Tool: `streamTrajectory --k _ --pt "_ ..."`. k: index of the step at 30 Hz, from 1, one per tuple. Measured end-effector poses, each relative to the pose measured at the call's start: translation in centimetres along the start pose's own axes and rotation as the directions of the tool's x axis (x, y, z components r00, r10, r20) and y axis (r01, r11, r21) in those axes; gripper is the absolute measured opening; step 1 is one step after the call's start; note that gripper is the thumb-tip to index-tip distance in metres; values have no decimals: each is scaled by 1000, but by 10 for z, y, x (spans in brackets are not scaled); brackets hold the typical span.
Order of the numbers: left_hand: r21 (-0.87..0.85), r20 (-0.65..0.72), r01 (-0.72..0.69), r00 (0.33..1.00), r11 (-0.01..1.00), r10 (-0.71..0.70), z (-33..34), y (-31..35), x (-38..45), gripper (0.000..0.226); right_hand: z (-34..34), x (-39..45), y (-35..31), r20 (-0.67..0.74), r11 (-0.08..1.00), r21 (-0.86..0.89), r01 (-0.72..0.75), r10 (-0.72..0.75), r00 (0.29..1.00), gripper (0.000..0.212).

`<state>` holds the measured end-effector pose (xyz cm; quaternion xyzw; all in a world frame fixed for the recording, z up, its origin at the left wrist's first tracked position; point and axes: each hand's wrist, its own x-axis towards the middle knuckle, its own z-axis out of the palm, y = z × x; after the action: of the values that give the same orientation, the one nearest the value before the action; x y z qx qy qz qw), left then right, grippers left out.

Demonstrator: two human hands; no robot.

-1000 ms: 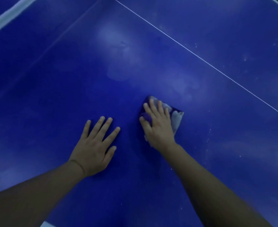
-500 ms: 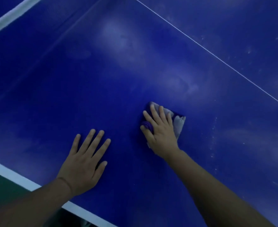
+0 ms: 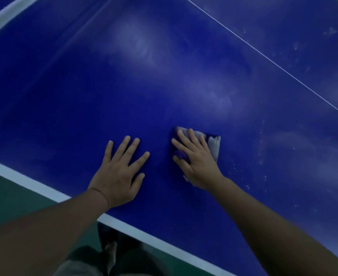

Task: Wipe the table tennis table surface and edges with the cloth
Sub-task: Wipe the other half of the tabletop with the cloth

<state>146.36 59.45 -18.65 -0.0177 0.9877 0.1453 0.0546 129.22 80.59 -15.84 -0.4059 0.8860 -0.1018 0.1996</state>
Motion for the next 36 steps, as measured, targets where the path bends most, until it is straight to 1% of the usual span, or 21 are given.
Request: streamTrajectory --k 2,4,7,9,11,12,14,16,18,20,22,24,26,29,31,34,36 --pt "-40 -5 -15 1000 999 15 -3 -1 -2 58 11 8 -28 -69 998 22 -65 66 995 62" --pt "-57 -6 -13 1000 998 13 -6 -2 -3 58 29 -10 -52 -77 999 22 -25 27 997 60" --pt "-30 40 59 998 998 -58 -5 9 -16 63 49 -72 -59 14 992 -38 117 -117 993 57" --pt "-28 52 120 992 992 -119 1 23 -38 65 47 -100 -43 65 992 -5 123 -122 990 56" --pt "-31 47 158 987 987 -156 11 34 -60 66 37 -107 -27 88 996 59 69 -74 993 54" --pt "-5 49 156 987 988 -155 15 37 -67 66 33 -104 -23 82 996 74 43 -49 995 54" --pt "55 60 132 989 990 -135 21 38 -71 68 35 -98 -26 30 998 65 -5 3 1000 55" --pt "79 48 128 990 989 -132 23 37 -68 70 45 -89 -45 -46 996 36 -81 82 996 58" --pt "90 64 120 990 989 -126 23 36 -67 70 60 -89 -69 -100 990 23 -139 141 985 59" --pt "97 69 121 989 988 -128 25 35 -67 70 74 -105 -86 -106 996 10 -93 94 990 57" --pt "99 77 131 987 986 -139 25 34 -65 70 82 -136 -90 -43 1000 -9 22 -22 999 57" --pt "103 81 134 987 986 -143 24 34 -65 71 81 -164 -75 30 994 -15 109 -109 994 57" --pt "103 80 127 987 986 -136 24 35 -66 72 70 -176 -52 79 990 -41 134 -130 988 58" --pt "103 58 139 988 985 -146 23 36 -66 72 52 -167 -30 108 993 -111 50 -38 993 58" --pt "120 60 145 986 982 -153 24 38 -67 73 56 -160 -39 88 982 -187 13 3 996 60" --pt "134 42 181 981 974 -188 26 42 -67 74 83 -152 -72 -11 955 -295 -40 38 999 66" --pt "125 43 204 977 971 -211 25 43 -66 74 94 -149 -84 -60 950 -305 -67 52 997 67"
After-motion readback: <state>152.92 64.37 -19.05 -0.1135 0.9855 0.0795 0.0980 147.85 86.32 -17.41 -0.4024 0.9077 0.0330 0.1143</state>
